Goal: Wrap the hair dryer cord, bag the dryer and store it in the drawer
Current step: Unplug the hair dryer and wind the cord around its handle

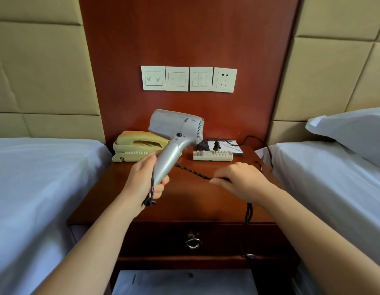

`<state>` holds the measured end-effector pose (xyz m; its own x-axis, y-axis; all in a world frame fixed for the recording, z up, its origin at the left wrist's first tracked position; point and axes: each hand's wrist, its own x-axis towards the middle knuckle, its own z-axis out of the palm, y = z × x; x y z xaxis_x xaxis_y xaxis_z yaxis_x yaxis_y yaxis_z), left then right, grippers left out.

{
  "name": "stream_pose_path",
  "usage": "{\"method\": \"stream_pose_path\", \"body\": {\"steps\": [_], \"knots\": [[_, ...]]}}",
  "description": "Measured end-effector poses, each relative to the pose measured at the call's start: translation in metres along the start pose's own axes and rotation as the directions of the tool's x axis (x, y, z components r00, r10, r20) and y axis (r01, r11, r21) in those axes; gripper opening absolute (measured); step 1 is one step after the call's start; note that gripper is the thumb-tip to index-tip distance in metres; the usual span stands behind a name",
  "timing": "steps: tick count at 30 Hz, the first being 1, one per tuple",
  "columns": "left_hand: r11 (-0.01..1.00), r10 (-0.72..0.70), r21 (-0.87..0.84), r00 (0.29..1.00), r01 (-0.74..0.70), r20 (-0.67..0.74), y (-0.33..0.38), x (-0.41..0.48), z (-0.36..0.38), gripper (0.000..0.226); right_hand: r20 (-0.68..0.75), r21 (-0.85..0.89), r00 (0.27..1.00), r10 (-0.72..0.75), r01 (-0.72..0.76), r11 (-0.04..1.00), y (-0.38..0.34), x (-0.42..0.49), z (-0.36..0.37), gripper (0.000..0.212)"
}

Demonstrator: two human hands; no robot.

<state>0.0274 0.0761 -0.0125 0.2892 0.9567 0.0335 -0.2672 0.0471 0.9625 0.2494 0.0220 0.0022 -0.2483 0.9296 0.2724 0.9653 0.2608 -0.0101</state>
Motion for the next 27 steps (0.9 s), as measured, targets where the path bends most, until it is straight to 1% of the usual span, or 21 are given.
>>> {"method": "stream_pose_path", "body": {"steps": [3,5,7,8,11,13,15,16,18,19,22,24,26,27], "knots": [[0.998,0.004,0.062,0.991,0.004,-0.131,-0.003,0.008,-0.003,0.033,-0.022,-0.07,0.991,-0.13,0.128,0.989,-0.021,-0.006,-0.013,0.031],[0.978,0.055,0.206,0.979,-0.013,-0.195,-0.008,0.011,-0.001,0.035,-0.069,-0.107,0.978,-0.197,0.189,0.976,-0.031,-0.007,-0.012,0.027],[0.934,0.125,0.355,0.969,-0.042,-0.213,-0.01,0.012,0.002,0.035,-0.165,-0.131,0.949,-0.267,0.247,0.96,-0.038,-0.008,-0.008,0.031],[0.914,0.15,0.402,0.967,-0.056,-0.207,-0.011,0.012,0.003,0.034,-0.23,-0.132,0.93,-0.285,0.261,0.956,-0.038,-0.007,-0.004,0.035],[0.896,0.147,0.441,0.972,-0.052,-0.184,-0.01,0.01,0.006,0.029,-0.386,-0.132,0.876,-0.289,0.257,0.957,-0.035,-0.005,-0.001,0.038],[0.867,0.166,0.493,0.975,-0.072,-0.149,-0.009,0.009,0.005,0.031,-0.453,-0.165,0.842,-0.294,0.245,0.955,-0.035,-0.003,-0.001,0.036],[0.812,0.193,0.57,0.979,-0.125,-0.06,-0.009,0.008,0.004,0.033,-0.487,-0.18,0.825,-0.287,0.227,0.957,-0.035,-0.001,0.0,0.034],[0.796,0.184,0.587,0.983,-0.146,-0.004,-0.009,0.008,0.004,0.032,-0.492,-0.173,0.824,-0.28,0.223,0.959,-0.035,0.0,0.0,0.034],[0.781,0.139,0.602,0.986,-0.167,0.093,-0.01,0.006,0.005,0.042,-0.5,-0.149,0.822,-0.272,0.228,0.962,-0.036,0.002,0.001,0.034],[0.767,0.117,0.618,0.984,-0.174,0.131,-0.01,0.005,0.005,0.044,-0.495,-0.141,0.824,-0.274,0.235,0.962,-0.036,0.003,0.001,0.034],[0.717,0.089,0.667,0.976,-0.202,0.2,-0.011,0.003,0.003,0.028,-0.463,-0.104,0.843,-0.272,0.252,0.962,-0.037,0.002,0.002,0.033],[0.713,0.073,0.672,0.974,-0.2,0.213,-0.011,0.001,0.004,0.022,-0.462,-0.03,0.859,-0.22,0.232,0.972,-0.036,0.002,0.001,0.034],[0.692,0.083,0.687,0.97,-0.22,0.226,-0.011,-0.001,0.009,0.025,-0.456,0.04,0.875,-0.163,0.204,0.978,-0.033,0.003,0.0,0.039],[0.66,0.101,0.711,0.967,-0.242,0.236,-0.011,-0.002,0.011,0.029,-0.445,0.047,0.882,-0.156,0.197,0.979,-0.033,0.003,0.0,0.041]]}}
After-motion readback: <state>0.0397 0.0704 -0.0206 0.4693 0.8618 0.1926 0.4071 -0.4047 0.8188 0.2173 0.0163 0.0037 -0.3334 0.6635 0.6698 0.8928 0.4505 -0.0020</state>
